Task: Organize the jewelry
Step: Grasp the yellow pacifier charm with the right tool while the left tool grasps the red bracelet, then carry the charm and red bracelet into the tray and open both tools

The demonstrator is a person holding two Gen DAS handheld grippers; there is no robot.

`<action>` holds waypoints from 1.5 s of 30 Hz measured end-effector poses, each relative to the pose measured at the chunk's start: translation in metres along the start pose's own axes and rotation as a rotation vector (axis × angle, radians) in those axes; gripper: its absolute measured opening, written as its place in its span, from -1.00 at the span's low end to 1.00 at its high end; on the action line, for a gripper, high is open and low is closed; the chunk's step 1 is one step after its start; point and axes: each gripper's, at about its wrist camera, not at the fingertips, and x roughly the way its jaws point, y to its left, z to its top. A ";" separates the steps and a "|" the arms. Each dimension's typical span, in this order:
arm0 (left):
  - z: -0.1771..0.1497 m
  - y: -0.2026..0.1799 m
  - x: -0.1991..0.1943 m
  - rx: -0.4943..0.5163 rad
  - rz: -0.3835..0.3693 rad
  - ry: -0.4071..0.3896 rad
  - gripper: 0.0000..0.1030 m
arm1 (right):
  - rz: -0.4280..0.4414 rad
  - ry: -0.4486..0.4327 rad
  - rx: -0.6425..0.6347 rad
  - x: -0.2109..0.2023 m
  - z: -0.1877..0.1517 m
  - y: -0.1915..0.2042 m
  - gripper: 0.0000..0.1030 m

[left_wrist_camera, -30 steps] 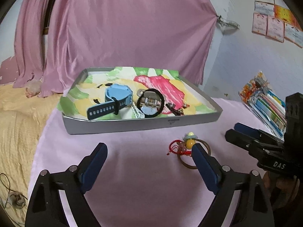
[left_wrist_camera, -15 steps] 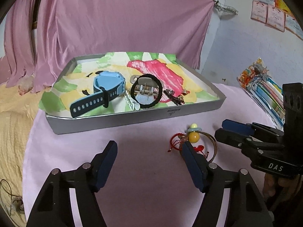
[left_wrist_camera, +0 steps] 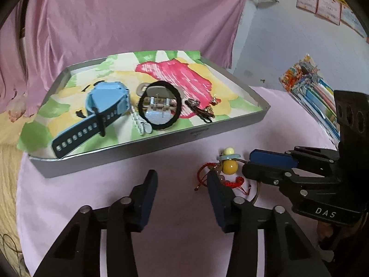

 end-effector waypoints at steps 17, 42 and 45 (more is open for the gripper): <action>0.003 -0.019 0.013 0.124 -0.015 0.058 -0.86 | 0.010 0.049 -0.007 0.010 0.000 0.002 -0.67; -0.001 -0.004 -0.022 0.020 -0.003 -0.101 -0.95 | -0.077 -0.003 0.023 -0.001 0.001 -0.010 -0.95; 0.001 -0.002 -0.029 0.004 0.002 -0.131 -0.94 | -0.113 -0.029 0.013 -0.006 0.002 -0.012 -0.95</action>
